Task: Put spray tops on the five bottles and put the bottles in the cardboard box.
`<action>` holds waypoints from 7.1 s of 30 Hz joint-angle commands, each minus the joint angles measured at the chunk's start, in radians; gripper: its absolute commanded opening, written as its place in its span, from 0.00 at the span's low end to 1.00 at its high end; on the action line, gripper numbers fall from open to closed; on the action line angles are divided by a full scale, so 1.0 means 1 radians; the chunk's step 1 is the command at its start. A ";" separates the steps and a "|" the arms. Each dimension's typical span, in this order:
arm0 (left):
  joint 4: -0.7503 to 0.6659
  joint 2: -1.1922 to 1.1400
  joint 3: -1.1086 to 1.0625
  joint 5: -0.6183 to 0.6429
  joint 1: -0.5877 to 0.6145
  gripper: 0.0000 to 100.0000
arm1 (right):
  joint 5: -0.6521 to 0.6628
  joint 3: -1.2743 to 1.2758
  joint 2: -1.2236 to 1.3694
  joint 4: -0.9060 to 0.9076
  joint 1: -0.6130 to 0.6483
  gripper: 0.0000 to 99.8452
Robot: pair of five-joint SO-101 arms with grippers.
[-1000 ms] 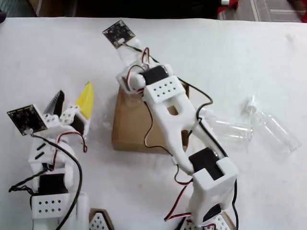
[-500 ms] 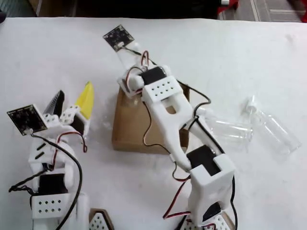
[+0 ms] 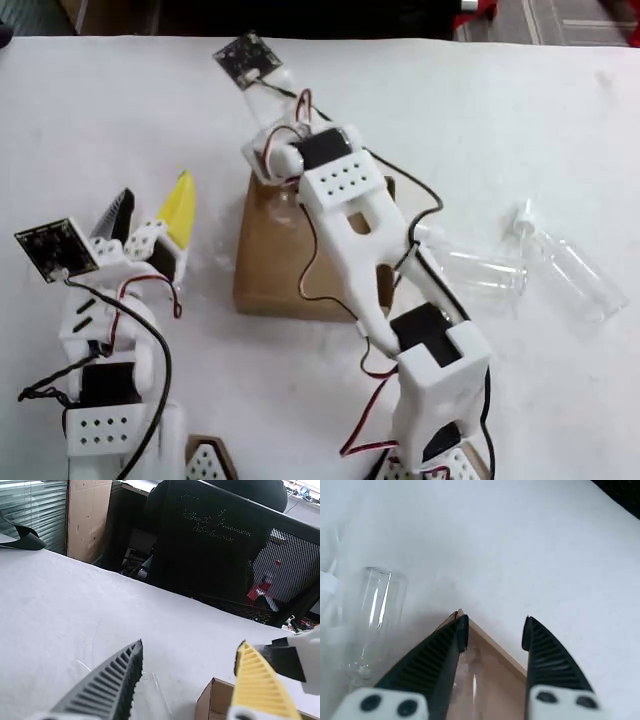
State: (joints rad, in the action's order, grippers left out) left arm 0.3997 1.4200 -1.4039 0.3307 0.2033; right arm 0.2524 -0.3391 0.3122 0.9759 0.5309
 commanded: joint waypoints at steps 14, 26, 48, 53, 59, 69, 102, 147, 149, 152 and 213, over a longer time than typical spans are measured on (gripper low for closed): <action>-0.020 -0.002 0.008 -0.018 -0.016 0.28 | 0.143 -0.137 -0.177 0.618 -0.202 0.16; -0.020 -0.002 0.008 -0.018 -0.016 0.28 | 0.199 0.359 -0.328 0.541 -0.137 0.16; -0.020 -0.001 0.008 -0.018 -0.016 0.28 | 0.035 0.815 -0.464 0.188 -0.015 0.16; -0.020 -0.001 0.008 -0.018 -0.016 0.28 | 0.021 0.829 -0.452 0.170 -0.004 0.16; -0.020 -0.001 0.008 -0.018 -0.016 0.28 | 0.008 0.921 -0.412 0.044 0.001 0.16; -0.020 -0.001 0.008 -0.018 -0.016 0.28 | 0.008 0.925 -0.375 -0.016 -0.025 0.01; -0.015 -0.001 0.008 -0.020 -0.061 0.28 | 0.008 0.931 -0.624 0.044 -0.090 0.02; -0.020 -0.002 -0.009 -0.114 -0.159 0.28 | 0.086 0.939 -1.296 0.159 0.171 0.02; -0.020 -0.002 -0.009 -0.114 -0.159 0.28 | 0.086 0.937 -1.296 0.147 0.171 0.02; -0.020 -0.002 -0.009 -0.114 -0.160 0.28 | 0.086 0.937 -1.299 0.114 0.162 0.02; -0.126 -0.002 -0.064 0.002 -0.004 0.28 | 0.021 -0.606 0.306 0.541 0.010 0.02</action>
State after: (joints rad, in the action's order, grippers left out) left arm 0.3030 1.4200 -1.4837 0.3230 0.1880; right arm 0.2770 -0.8777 0.6038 1.5129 0.5447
